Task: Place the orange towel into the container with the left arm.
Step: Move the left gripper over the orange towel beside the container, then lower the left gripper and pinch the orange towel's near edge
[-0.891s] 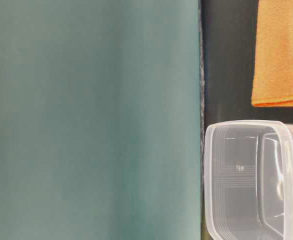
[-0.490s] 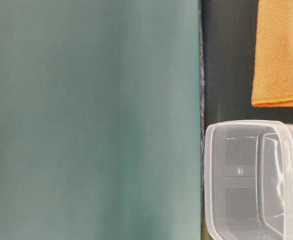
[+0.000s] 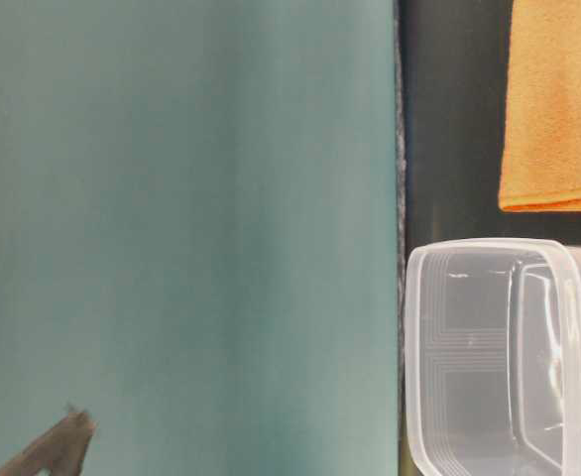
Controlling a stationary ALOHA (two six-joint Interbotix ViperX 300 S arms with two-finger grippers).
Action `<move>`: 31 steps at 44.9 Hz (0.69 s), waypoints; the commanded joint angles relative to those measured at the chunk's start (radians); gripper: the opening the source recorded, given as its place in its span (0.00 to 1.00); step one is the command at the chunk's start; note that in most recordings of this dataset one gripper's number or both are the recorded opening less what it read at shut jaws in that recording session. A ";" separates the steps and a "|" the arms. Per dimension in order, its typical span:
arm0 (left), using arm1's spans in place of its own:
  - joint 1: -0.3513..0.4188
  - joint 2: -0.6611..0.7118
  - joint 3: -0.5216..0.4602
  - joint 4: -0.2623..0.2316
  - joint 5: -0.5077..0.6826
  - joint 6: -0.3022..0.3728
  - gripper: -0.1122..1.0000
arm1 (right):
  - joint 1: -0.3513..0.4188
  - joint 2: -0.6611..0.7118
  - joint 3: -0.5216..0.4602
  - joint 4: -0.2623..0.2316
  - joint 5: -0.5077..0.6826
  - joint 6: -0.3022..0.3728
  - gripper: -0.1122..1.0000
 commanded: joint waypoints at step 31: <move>0.012 0.739 -0.627 0.003 0.376 0.097 0.91 | -0.006 -0.058 -0.014 0.005 -0.005 -0.006 0.78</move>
